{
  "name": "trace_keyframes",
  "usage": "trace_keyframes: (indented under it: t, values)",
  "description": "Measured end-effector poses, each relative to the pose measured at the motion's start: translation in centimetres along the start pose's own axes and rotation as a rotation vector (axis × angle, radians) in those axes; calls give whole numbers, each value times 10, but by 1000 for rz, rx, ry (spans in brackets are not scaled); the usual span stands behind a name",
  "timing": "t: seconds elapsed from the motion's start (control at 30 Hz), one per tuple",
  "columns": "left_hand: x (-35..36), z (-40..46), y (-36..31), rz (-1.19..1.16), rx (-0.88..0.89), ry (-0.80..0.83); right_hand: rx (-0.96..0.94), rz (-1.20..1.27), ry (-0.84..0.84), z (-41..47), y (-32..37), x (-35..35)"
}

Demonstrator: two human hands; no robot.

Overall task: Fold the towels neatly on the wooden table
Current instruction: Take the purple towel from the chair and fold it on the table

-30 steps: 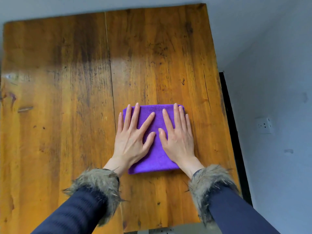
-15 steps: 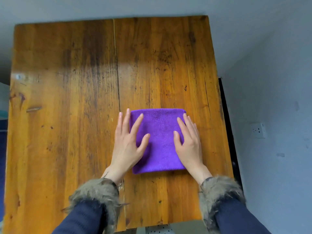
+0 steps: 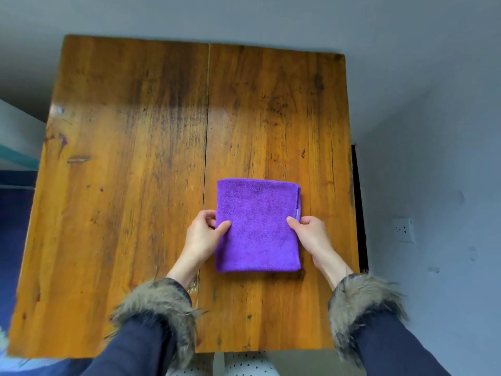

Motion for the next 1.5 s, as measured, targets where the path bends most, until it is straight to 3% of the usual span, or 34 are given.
trace_keyframes:
  t: [0.17, 0.3, 0.43, 0.63, 0.93, 1.27, 1.5]
  values:
    - [0, -4, 14, -133, -156, 65, 70, 128, 170, -7, 2, 9]
    - [-16, -24, 16, -411, -283, 149, -25, 181, 281, -25, 19, 12]
    - [-64, -57, 33, -523, -291, 92, -119, 157, 414, -66, 46, 22]
    - [-167, -135, 91, -734, -383, -147, -301, -26, 670, -174, 87, 65]
    - [-336, -271, 223, -971, -396, -568, -610, -250, 985, -406, 107, 179]
    - [-453, -447, 426, -1131, -526, -914, -770, -476, 1228, -676, 10, 311]
    - [-502, -525, 523, -1174, -593, -1041, -827, -653, 1328, -792, -54, 377]
Point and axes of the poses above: each hand's wrist, its own z-axis towards the middle knuckle, its own x-axis out of the palm, y = z × x, the point moved 9 cm from there along z, towards the middle knuckle, and after that the axes turned 13 degrees about -y, right-handed, at the moved point
